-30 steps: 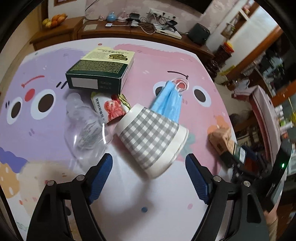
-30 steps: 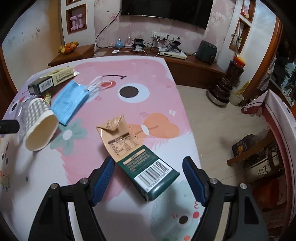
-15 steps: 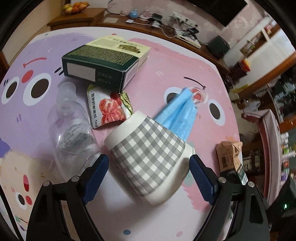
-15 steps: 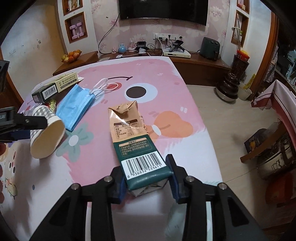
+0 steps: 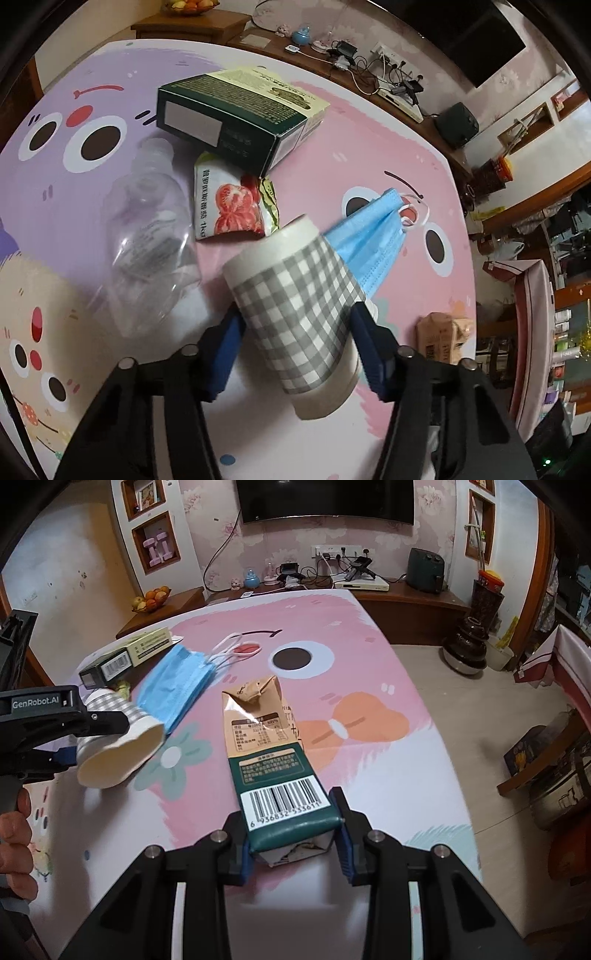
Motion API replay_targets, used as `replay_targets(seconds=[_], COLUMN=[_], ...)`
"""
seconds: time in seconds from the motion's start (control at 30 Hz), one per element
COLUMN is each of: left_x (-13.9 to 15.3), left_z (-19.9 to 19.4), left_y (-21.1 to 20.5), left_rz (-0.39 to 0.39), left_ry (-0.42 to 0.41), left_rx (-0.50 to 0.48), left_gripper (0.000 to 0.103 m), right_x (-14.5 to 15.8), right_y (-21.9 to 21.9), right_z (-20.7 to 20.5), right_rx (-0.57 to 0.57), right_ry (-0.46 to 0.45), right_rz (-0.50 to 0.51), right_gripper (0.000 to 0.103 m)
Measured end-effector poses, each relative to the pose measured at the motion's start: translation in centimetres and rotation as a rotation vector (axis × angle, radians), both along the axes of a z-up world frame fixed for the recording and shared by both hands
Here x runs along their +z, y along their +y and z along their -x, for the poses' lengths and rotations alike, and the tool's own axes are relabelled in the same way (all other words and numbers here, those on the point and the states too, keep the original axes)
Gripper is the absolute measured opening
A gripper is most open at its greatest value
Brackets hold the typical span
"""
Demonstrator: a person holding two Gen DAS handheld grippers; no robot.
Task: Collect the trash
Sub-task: 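Grasp the checkered paper cup with the left tool while the right tool grasps the brown carton, then lift the paper cup and carton and carry both tools over the bin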
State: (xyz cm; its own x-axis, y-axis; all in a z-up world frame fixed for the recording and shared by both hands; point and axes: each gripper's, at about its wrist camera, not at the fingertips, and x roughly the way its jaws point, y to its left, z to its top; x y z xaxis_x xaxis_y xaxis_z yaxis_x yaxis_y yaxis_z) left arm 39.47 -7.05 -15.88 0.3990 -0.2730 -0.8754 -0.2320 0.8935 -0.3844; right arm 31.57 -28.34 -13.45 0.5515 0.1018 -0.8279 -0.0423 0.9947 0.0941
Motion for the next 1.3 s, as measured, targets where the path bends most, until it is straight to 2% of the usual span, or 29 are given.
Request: replay_targets(seconds=[0.07,0.37,0.53,0.8,1.07,1.3], left_x=[0.3,2.2,3.8,7.2,8.5,8.7], left_z=[0.5,5.3,9.2,17.4,25.4,32.8], left_y=[0.3,1.2,2.7,5.5,7.8,8.1], left_rz=[0.008,-0.046,-0.055,-0.066,-0.065,-0.176], left_ry=[-0.001,-0.022,-0.027,-0.063,-0.074,-0.192], left_rx=[-0.013,-0.136,-0.218,-0.367,-0.473,-0.581], left_gripper=[0.049,0.039,0.039,0.038,0.038,0.038], right_x=[0.0,0.1,0.7,2.5,4.6,5.0], right_y=[0.4,3.6,5.2,7.8,8.9,9.5], right_z=[0.5,4.5,7.8,14.3,21.6,28.9], right_rx=[0.005,0.023,0.016,0.023,-0.017,-0.087], right_ry=[0.003,0.025,0.026,0.032,0.009,-0.006], right_rz=[-0.011,-0.078,-0.13,-0.211,-0.28,-0.327], right_gripper=[0.035,0.035,0.035,0.035,0.035,0.035])
